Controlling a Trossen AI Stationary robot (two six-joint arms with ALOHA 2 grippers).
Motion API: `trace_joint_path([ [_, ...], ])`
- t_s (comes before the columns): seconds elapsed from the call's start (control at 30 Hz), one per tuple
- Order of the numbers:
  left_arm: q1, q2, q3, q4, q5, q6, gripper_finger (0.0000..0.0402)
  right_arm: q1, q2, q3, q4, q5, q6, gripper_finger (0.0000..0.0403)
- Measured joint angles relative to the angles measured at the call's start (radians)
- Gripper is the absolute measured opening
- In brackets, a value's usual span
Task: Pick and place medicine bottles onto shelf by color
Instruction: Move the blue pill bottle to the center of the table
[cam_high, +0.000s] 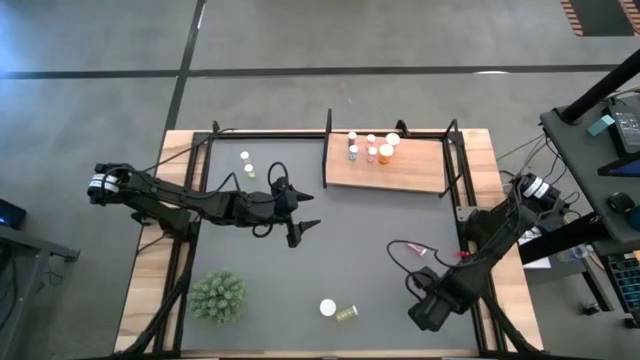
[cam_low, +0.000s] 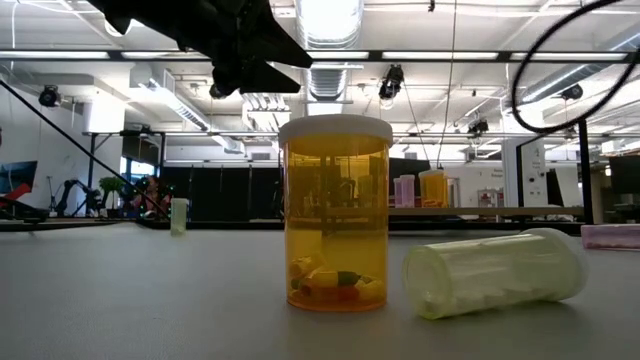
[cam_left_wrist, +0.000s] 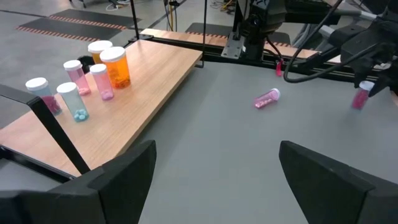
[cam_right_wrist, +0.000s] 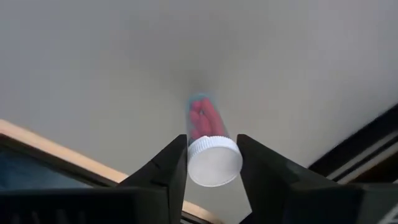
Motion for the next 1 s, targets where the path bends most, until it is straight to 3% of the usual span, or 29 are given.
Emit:
trace_joint_path([
  [0.23, 0.000, 0.000, 0.000, 0.000, 0.001, -0.024, 0.0325, -0.191, 0.000, 0.014, -0.036, 0.015, -0.334, 0.0124],
  [0.6, -0.001, 0.000, 0.000, 0.000, 0.001, -0.027, 0.0325, -0.642, 0.006, 0.045, -0.043, 0.107, -0.978, 0.0123],
  [1.0, 0.000, 0.000, 0.000, 0.000, 0.001, -0.024, 0.0325, -0.932, 0.006, 0.099, 0.058, 0.143, -1.374, 0.0123],
])
